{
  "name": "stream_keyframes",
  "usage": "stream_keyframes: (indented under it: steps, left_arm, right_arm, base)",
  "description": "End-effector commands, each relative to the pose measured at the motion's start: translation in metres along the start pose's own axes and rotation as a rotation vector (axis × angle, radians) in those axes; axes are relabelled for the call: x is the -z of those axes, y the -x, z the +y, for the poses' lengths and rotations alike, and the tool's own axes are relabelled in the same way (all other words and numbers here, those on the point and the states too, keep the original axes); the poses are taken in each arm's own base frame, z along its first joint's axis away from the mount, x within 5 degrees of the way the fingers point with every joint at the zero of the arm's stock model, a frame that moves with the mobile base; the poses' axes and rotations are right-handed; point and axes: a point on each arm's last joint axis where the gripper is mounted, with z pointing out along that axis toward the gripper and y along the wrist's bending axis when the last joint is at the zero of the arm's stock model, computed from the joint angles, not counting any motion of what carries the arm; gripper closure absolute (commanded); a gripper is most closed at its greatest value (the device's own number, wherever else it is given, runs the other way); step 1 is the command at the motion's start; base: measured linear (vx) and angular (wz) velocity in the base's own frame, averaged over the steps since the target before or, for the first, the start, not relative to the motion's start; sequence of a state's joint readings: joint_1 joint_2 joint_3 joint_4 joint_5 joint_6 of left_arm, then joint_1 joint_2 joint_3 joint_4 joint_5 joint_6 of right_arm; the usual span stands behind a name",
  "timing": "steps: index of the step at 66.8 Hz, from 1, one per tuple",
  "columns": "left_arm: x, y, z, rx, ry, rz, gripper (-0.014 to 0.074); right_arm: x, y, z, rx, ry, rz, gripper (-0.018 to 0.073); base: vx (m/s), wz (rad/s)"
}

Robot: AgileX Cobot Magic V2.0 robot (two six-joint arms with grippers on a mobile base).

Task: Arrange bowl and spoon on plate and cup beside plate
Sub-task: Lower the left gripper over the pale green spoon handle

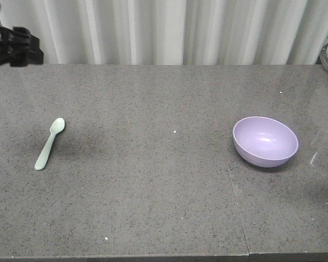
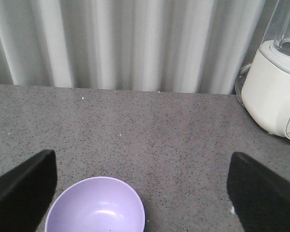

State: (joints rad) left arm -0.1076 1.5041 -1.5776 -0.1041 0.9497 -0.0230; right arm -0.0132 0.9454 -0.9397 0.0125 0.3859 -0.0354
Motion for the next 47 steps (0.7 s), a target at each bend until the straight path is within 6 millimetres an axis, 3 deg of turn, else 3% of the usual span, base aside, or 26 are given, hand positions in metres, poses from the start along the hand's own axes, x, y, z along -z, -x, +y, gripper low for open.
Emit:
stream_keyframes:
  steps: [1, 16, 47]
  left_arm:
    - [-0.003, 0.010, -0.004, 0.000, -0.012, 0.007, 0.0063]
    - [-0.055, -0.004, 0.003, -0.013, 0.014, 0.246, 0.0063]
    - [-0.136, -0.028, 0.016, -0.033, 0.075, 0.433, 0.0063]
  right_arm:
    - [0.007, 0.015, -0.001, 0.012, -0.006, -0.093, -0.0110]
    - [0.007, 0.015, -0.001, 0.010, -0.005, -0.085, -0.0101]
    - [0.007, 0.013, -0.001, 0.006, -0.003, -0.068, -0.0080]
  base:
    - [0.00, 0.00]
    - [0.00, 0.00]
    - [0.00, 0.00]
